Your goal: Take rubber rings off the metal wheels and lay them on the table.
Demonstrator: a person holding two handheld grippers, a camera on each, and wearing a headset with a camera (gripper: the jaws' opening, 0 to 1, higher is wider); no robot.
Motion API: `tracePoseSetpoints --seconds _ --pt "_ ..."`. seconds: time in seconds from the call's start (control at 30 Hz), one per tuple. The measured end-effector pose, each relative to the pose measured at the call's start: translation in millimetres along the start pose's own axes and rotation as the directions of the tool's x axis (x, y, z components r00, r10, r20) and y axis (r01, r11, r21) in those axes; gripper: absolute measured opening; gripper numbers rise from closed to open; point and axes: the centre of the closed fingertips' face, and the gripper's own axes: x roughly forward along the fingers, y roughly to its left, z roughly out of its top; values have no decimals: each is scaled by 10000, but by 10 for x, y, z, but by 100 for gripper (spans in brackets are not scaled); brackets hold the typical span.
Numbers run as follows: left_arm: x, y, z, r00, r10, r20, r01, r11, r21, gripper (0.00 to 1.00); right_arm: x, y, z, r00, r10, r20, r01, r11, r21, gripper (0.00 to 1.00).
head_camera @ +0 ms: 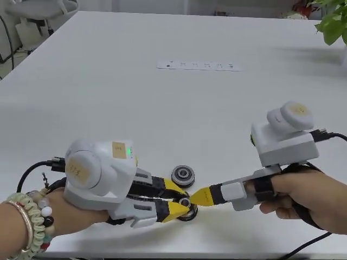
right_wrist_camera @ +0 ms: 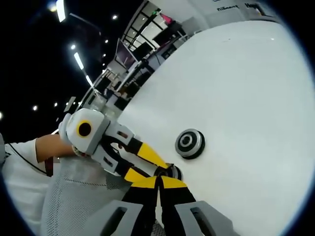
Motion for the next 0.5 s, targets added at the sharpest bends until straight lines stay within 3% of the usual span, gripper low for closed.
tracePoseSetpoints --seconds 0.5 --pt "3 2 3 10000 6 -17 -6 10000 12 14 4 57 21 9996 218 191 -223 9994 248 0"
